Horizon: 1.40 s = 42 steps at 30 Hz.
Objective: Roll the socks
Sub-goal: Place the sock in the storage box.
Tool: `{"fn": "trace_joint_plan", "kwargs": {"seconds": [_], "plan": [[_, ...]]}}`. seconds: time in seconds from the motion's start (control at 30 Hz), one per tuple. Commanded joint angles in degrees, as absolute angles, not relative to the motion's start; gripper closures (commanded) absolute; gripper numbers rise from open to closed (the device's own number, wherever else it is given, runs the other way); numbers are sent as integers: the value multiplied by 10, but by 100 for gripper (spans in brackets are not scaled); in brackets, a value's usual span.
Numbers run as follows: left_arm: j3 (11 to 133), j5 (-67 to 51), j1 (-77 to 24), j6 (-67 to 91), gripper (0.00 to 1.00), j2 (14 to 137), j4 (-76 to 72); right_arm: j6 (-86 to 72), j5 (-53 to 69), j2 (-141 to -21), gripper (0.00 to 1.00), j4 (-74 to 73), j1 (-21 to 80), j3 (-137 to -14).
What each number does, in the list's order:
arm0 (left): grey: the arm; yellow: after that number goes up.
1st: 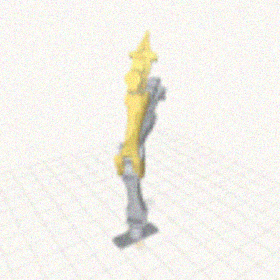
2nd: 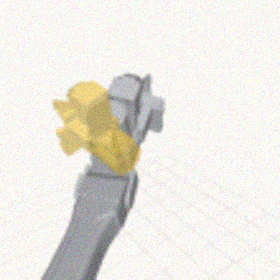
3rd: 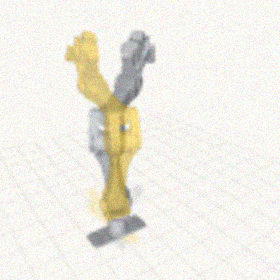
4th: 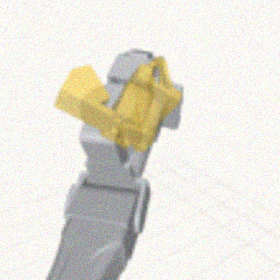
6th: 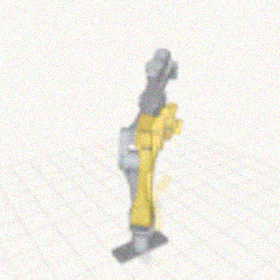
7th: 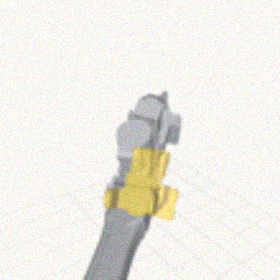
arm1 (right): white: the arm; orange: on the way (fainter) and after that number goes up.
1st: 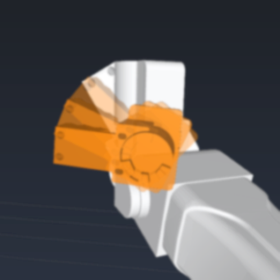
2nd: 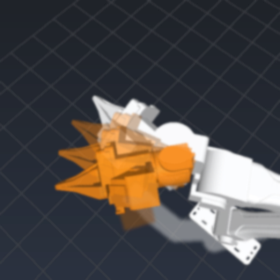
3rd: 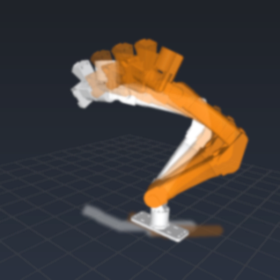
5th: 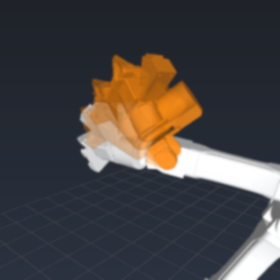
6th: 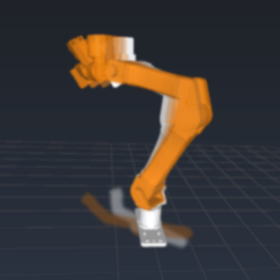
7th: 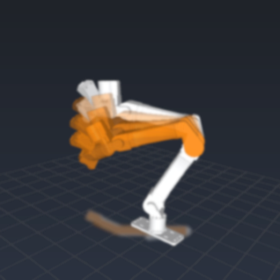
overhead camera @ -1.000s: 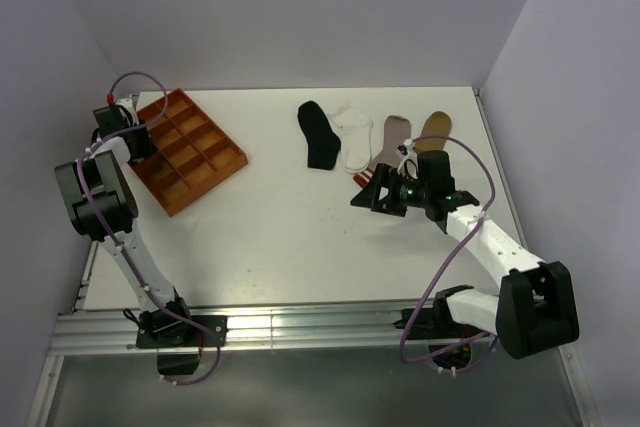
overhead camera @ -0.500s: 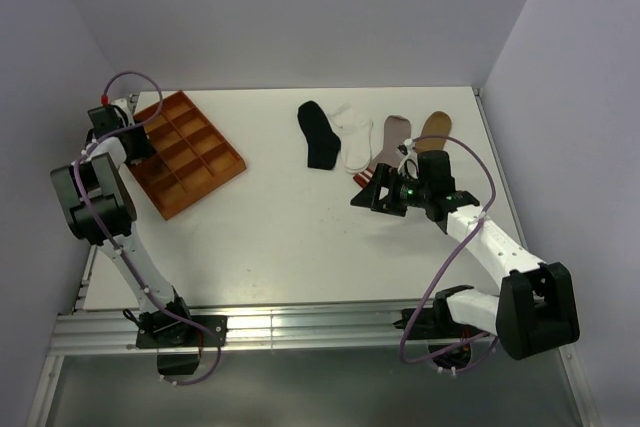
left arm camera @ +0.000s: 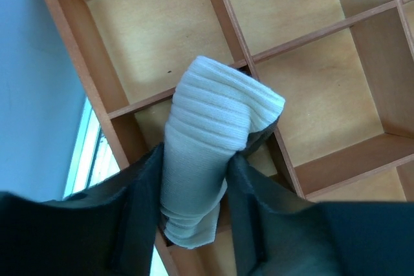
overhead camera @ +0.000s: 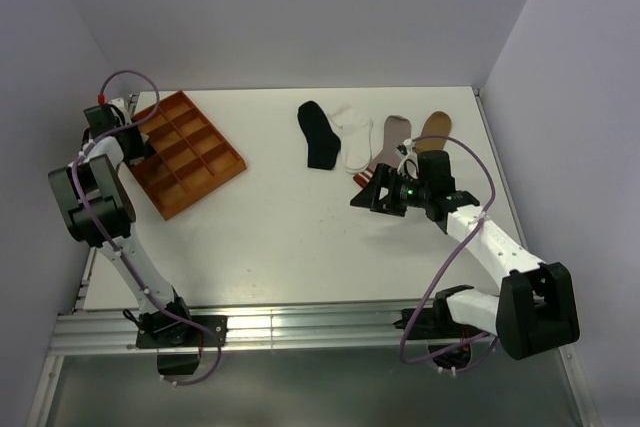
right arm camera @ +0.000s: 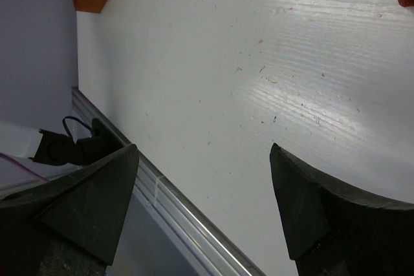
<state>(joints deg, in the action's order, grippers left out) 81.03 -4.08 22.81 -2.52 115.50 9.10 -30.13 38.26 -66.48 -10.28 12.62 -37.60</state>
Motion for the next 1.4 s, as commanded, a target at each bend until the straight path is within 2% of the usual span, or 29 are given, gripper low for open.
{"fn": "trace_joint_plan", "kwargs": {"seconds": [0.0, 0.1, 0.13, 0.17, 0.53, 0.6, 0.67, 0.7, 0.83, 1.1, 1.37], "plan": [[833, -42, 236, -35, 63, 1174, 107, -294, 390, -661, 11, -91, 128, -395], [844, -44, 236, -33, 80, 1194, 144, -295, 388, -662, 11, -90, 128, -396], [842, -45, 236, -33, 92, 1196, 151, -297, 388, -663, 11, -88, 128, -396], [839, -42, 236, -33, 99, 1202, 162, -298, 390, -663, 11, -87, 128, -395], [927, -19, 227, -23, 99, 1294, 301, -293, 390, -654, 11, -88, 128, -394], [933, -4, 222, -25, 98, 1294, 308, -294, 389, -652, 11, -89, 128, -393], [925, -4, 218, -27, 85, 1282, 302, -293, 389, -651, 11, -90, 128, -394], [920, -4, 214, -26, 73, 1276, 295, -293, 389, -651, 11, -90, 128, -394], [892, -9, 213, -18, 59, 1238, 259, -291, 389, -650, 11, -92, 128, -397], [889, -35, 213, -4, 48, 1166, 209, -291, 390, -649, 11, -92, 128, -396], [885, -65, 213, 17, 46, 1110, 153, -287, 391, -657, 11, -96, 128, -402]]}}
